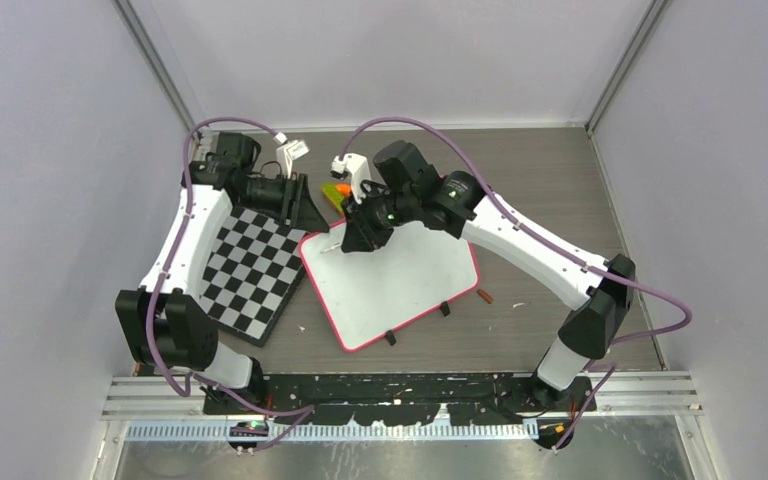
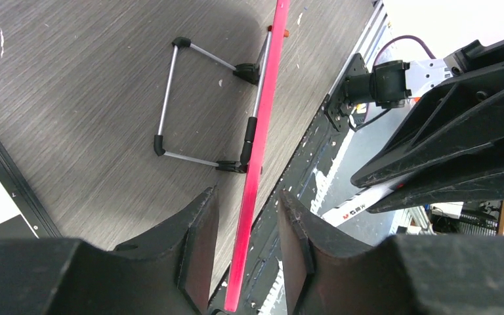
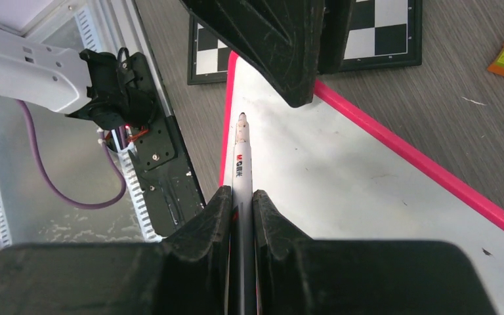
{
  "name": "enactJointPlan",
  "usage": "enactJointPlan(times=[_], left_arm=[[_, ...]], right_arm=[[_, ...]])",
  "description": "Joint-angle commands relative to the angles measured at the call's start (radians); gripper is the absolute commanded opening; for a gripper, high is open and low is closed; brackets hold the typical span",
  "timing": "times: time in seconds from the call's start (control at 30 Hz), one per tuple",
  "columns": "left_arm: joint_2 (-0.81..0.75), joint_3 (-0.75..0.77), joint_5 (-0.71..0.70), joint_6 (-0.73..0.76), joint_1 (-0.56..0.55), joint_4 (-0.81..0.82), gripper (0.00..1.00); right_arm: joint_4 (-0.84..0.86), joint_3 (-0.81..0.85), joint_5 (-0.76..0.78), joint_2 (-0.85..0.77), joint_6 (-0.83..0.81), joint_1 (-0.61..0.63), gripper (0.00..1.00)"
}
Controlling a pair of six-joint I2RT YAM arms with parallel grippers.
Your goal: Write a sentence on the whiteboard
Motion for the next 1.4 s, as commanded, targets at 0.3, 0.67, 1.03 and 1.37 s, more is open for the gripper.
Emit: enactJointPlan(times=[0.3, 0.67, 1.03, 1.37], left_arm=[[0.000, -0.027, 0.053, 0.018, 0.001, 0.013, 0.17], [-0.003, -0.029, 0.045, 0.019, 0.001, 0.018, 0.00], [-0.008, -0.036, 0.038, 0.024, 0.001, 0.021, 0.00], [-0.012, -0.040, 0.043, 0.016, 0.001, 0.027, 0.00]], right_arm=[[0.114, -0.008, 0.065, -0.008, 0.065, 0.027, 0.00], [0.113, -0.009, 0.077, 0.000, 0.048, 0.039, 0.00], [0.113, 0.012, 0.087, 0.016, 0.039, 0.039, 0.00], [0.120, 0.018, 0.090, 0.029, 0.033, 0.040, 0.00]])
